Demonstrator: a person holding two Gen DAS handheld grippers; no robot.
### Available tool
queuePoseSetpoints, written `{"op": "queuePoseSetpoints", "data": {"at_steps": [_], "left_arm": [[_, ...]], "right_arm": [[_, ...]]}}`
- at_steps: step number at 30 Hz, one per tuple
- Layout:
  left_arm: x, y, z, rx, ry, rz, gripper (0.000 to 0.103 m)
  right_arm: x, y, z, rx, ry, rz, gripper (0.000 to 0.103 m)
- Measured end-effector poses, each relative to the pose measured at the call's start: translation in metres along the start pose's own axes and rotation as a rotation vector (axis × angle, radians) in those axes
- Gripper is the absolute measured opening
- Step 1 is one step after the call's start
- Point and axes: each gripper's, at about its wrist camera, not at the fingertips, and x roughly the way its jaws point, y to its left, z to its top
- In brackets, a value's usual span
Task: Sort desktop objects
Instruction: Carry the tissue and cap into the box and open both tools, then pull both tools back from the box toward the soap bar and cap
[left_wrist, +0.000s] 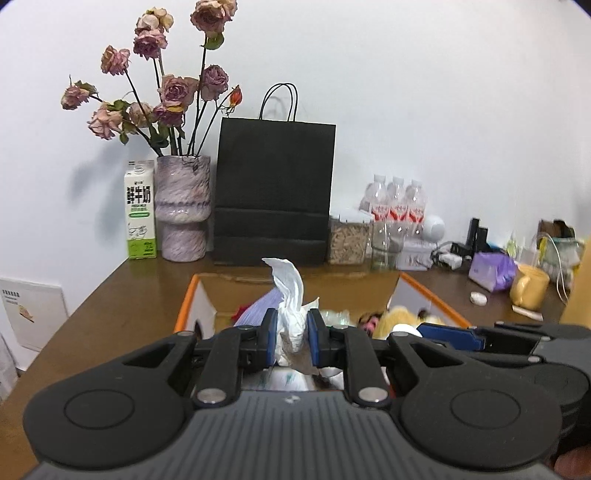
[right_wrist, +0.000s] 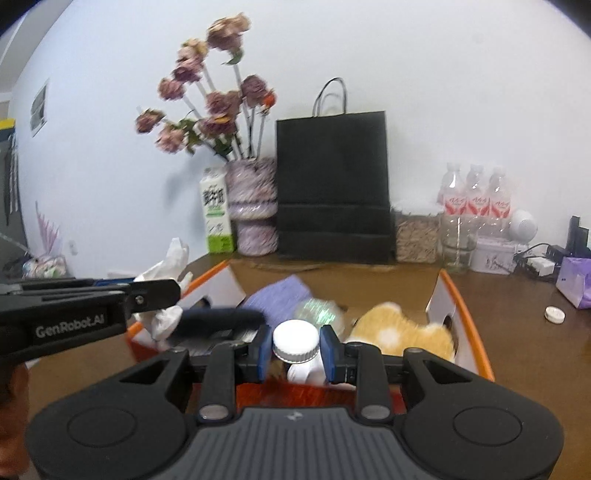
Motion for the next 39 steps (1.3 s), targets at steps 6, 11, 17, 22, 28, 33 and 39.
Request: {"op": "queuePoseSetpoints", "data": {"at_steps": [6,11,17,22,28,33,39], "left_arm": [[0.052,0.001,0.012,-0.058,0.008,0.034,0.017],[0.082,0.005,0.004,-0.053,0.034,0.072,0.017],[0.092,0.001,-0.006,-0.022,0.059,0.104,0.018],[0.091,-0.002,-0.009,-0.011,0.05,0.119,0.019],[0.08,-0.003,-0.009,0.009,0.004,0.147,0.04],[0.071,0.001,-0.005,0.001,-0.02,0.209,0.079],[0.057,0.003,-0.001,-0.011,-0.078,0.215,0.103]], "right_arm": [[0.041,-0.014,0.016,-0.013,-0.029,-0.019,0.026],[0.072,-0.029,0.011,0.033,-0.008,-0.014,0.026],[0.082,-0.031,0.001,0.01,0.028,-0.004,0.026],[0.079,-0.032,-0.003,0.012,0.035,-0.007,0.027],[0.074,-0.033,-0.003,-0.002,0.036,-0.015,0.034],[0.064,-0.034,-0.001,-0.024,0.003,-0.066,0.083],[0.053,-0.036,0.002,-0.032,-0.029,-0.069,0.103]]}}
